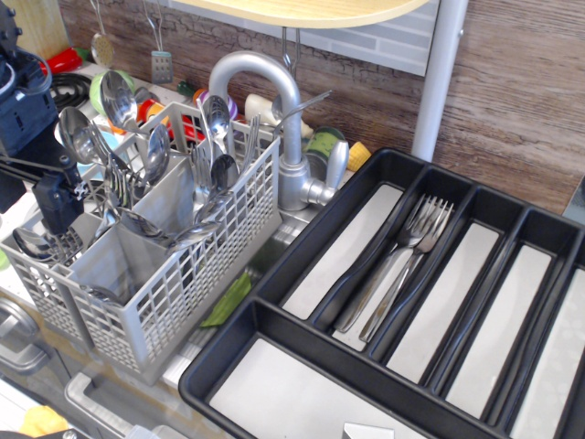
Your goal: Put fork from basket to tray
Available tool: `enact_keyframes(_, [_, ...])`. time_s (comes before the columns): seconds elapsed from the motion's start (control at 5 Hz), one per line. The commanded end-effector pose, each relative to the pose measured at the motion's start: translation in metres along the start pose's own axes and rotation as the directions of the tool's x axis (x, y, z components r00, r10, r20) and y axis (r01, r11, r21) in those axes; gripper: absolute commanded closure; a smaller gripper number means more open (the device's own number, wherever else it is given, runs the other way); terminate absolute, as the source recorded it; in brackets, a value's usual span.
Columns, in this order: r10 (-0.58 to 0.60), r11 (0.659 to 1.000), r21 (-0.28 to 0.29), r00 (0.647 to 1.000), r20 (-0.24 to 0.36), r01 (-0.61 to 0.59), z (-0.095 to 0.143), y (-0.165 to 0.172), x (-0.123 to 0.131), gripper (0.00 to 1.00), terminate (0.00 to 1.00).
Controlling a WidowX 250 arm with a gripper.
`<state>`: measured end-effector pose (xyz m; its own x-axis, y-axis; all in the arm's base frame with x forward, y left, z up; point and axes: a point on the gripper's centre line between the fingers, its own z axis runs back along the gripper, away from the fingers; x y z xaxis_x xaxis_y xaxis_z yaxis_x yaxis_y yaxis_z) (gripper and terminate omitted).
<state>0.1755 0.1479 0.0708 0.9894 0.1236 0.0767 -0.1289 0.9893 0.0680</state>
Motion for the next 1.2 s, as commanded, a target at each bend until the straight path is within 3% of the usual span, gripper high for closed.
enact_keyframes(0.0, [0.000,1.000,0.000,1.000,0.000,0.000,0.000,0.000,0.000,0.00,0.00])
enact_keyframes(0.6, [-0.025,1.000,-0.004,0.997,0.076,0.025,-0.022,-0.009,0.013,0.00,0.00])
enact_keyframes(0.8, [-0.086,0.994,0.075,0.995,0.041,0.083,-0.032,-0.006,0.014,0.00,0.00])
enact_keyframes(1.0, [-0.172,0.973,0.155,0.985,0.002,0.169,-0.030,-0.009,0.014,1.00,0.00])
